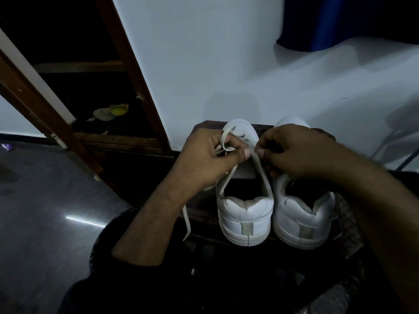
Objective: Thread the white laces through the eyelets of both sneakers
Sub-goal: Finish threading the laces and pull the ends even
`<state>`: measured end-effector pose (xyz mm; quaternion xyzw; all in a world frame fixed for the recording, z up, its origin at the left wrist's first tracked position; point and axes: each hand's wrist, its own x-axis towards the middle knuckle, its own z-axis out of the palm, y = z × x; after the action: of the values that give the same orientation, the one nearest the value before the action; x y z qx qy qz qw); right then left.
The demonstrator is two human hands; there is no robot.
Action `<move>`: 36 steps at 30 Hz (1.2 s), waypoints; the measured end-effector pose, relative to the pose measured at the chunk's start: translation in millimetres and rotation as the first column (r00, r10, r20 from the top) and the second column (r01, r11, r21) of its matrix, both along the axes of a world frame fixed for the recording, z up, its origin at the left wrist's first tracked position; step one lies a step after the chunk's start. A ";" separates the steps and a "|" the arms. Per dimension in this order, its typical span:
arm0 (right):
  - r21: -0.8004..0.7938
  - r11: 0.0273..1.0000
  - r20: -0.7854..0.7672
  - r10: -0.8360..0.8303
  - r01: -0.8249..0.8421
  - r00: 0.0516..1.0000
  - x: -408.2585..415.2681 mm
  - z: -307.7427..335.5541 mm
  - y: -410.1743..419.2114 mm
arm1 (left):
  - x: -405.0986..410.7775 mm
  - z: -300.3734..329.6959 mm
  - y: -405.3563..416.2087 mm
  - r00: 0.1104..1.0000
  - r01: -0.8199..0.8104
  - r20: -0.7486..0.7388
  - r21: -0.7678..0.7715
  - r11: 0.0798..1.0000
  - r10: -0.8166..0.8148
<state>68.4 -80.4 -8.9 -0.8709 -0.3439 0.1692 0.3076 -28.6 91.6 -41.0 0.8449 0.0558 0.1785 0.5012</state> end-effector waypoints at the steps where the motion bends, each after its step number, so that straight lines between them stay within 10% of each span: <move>1: 0.001 1.000 0.032 -0.015 0.015 0.999 -0.8 0.9 0.3 | -0.4 1.5 -0.5 1.000 -0.004 0.014 -0.053 0.999 0.005; 6: 0.162 0.981 0.142 -0.127 0.103 0.982 1.8 -0.4 1.7 | 2.2 11.2 -3.0 0.991 0.003 0.129 -0.260 0.966 0.031; 10: 0.636 0.695 -0.435 -0.037 0.336 0.900 -3.1 10.5 6.1 | 4.5 13.7 -1.7 0.962 -0.070 0.216 -0.389 0.919 0.164; 14: 0.724 0.617 -0.371 -0.027 0.308 0.928 -1.6 16.4 0.0 | 5.6 10.9 4.6 0.912 -0.106 0.326 -0.398 0.911 0.249; 18: 0.244 0.970 0.396 -0.084 -0.017 0.914 8.1 5.5 -4.9 | 5.3 8.1 3.4 0.894 -0.144 0.386 -0.232 0.962 0.227; 24: -0.174 0.976 0.486 0.199 -0.129 0.851 4.0 3.5 -3.0 | 4.7 12.3 -1.1 0.882 -0.197 0.423 -0.072 0.978 0.208; 28: 0.206 0.976 0.343 0.001 -0.076 0.939 6.9 7.5 -4.1 | 2.1 12.1 -2.6 0.887 -0.198 0.421 -0.029 0.980 0.191; 31: 0.759 0.630 -0.248 0.045 0.165 0.968 0.1 18.3 -3.1 | 3.5 12.6 -6.0 0.899 -0.090 0.421 -0.089 0.992 0.119; 33: 0.836 0.431 -0.466 0.230 0.340 0.854 -4.6 26.5 -4.9 | 5.2 8.3 -7.7 0.907 0.006 0.417 -0.150 0.989 0.058; 36: 0.805 0.545 -0.302 0.037 0.234 0.953 -3.7 25.7 -8.0 | 5.8 1.9 -8.5 0.925 0.043 0.381 -0.133 0.990 0.011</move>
<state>64.7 -88.5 16.9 -0.6050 -0.2851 0.0910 0.7379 -22.8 83.1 -39.1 0.7576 -0.0370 0.3306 0.5616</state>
